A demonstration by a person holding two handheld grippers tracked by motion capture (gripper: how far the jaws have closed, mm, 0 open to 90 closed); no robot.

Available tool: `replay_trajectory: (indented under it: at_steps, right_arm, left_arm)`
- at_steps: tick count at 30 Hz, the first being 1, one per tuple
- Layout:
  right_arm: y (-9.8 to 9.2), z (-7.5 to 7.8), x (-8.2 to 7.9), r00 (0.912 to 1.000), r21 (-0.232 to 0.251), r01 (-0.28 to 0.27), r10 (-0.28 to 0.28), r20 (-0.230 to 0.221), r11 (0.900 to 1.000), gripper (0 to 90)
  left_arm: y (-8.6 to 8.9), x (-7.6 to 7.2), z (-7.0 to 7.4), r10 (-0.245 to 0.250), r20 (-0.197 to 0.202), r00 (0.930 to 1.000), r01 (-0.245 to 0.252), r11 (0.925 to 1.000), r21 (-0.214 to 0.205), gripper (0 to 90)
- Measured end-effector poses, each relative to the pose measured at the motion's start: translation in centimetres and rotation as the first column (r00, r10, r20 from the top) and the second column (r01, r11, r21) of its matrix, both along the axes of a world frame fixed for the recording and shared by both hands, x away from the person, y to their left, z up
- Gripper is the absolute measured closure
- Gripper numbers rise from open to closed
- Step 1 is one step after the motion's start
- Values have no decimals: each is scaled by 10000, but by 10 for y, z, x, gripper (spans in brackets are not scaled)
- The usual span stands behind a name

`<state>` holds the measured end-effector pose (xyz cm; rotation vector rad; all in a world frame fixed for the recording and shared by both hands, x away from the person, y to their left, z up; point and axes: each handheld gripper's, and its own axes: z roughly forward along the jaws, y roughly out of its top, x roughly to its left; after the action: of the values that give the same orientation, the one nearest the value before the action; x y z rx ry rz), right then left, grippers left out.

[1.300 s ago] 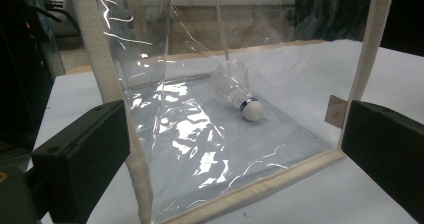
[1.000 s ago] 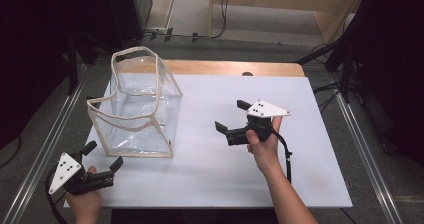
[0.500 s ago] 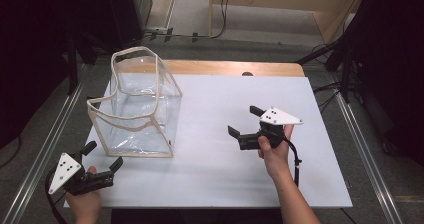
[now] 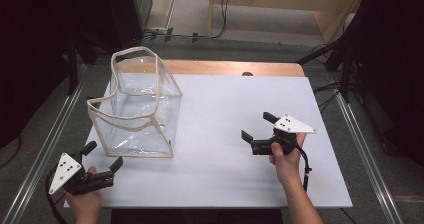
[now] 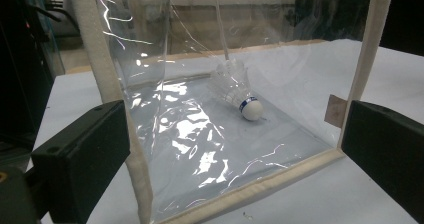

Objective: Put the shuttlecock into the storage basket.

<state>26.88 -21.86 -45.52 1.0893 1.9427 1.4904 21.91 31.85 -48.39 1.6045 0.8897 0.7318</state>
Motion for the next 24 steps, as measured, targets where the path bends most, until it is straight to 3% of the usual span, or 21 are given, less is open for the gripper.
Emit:
replay_trajectory:
  at_steps: [24]
  right_arm:
    - [-54,-25,-25,9957,114,905,-903,-225,9958,0]
  left_arm:
    - [-1,0,0,30,-3,10000,-30,10000,46,0]
